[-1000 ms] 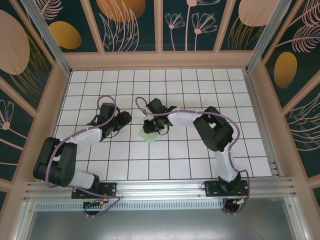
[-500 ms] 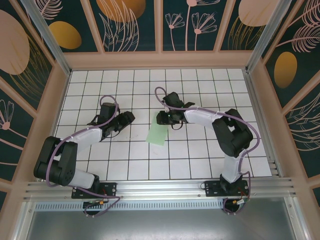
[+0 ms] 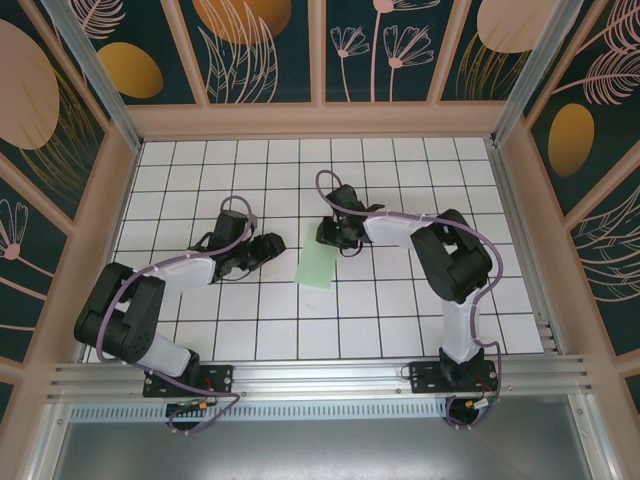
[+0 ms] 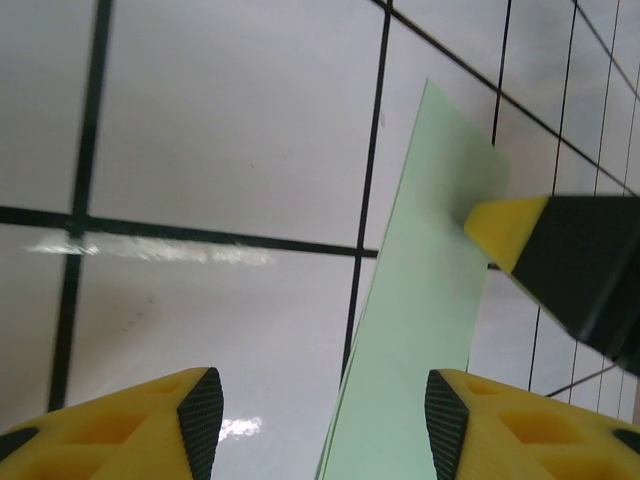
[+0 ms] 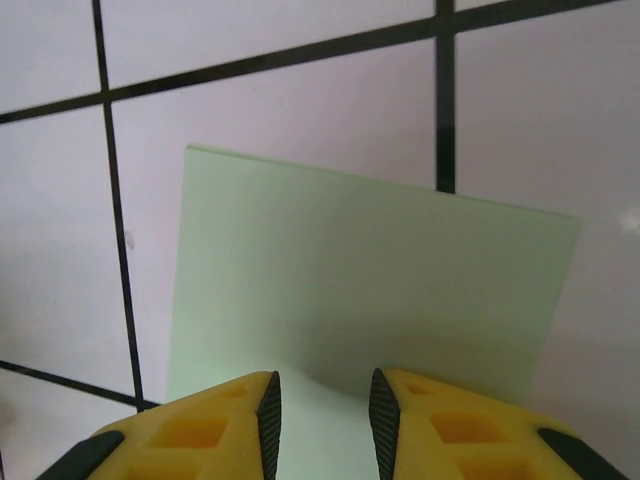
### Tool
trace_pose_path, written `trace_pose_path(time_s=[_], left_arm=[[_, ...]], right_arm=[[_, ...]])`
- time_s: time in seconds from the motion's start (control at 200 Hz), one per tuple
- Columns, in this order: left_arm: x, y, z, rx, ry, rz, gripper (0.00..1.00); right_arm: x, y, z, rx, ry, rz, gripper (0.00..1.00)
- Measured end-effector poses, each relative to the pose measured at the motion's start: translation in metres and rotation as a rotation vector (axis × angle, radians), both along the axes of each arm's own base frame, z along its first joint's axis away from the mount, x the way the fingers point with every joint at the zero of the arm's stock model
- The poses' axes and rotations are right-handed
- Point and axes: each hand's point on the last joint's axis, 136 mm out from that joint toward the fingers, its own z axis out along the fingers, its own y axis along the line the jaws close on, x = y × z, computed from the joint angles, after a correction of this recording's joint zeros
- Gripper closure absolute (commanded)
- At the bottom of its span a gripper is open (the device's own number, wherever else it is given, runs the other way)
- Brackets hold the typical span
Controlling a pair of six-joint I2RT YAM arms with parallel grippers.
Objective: Fold a paper plane with a square sheet of paper (pick it up from the middle)
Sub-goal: Fold the triangle a second time at the center of the table.
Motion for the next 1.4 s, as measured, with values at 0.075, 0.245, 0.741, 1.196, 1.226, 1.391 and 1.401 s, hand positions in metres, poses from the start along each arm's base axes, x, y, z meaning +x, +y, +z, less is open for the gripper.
trace_pose_path(time_s=[0.075, 0.245, 0.741, 1.196, 1.226, 1.391, 1.401], left_arm=[[-0.007, -0.008, -0.004, -0.001, 0.018, -0.029, 0.41], [-0.020, -0.025, -0.004, -0.024, 0.044, -0.075, 0.40], [-0.044, -0.046, -0.018, -0.039, 0.132, -0.100, 0.39], [-0.037, -0.056, -0.024, -0.009, 0.154, -0.107, 0.41], [-0.036, -0.057, -0.024, -0.010, 0.154, -0.110, 0.41], [-0.036, -0.066, -0.020, -0.025, 0.152, -0.136, 0.41], [-0.036, -0.066, -0.020, -0.026, 0.152, -0.137, 0.41]], right_arm=[[0.004, -0.002, -0.001, 0.027, 0.004, -0.023, 0.67], [0.005, -0.006, -0.003, 0.125, 0.037, -0.055, 0.67], [0.006, -0.009, -0.001, 0.281, 0.077, -0.079, 0.68], [0.006, -0.010, -0.002, 0.287, 0.073, -0.080, 0.69], [0.006, -0.010, -0.002, 0.287, 0.073, -0.080, 0.69], [0.006, -0.010, -0.002, 0.287, 0.073, -0.080, 0.69], [0.006, -0.010, -0.002, 0.287, 0.073, -0.080, 0.69]])
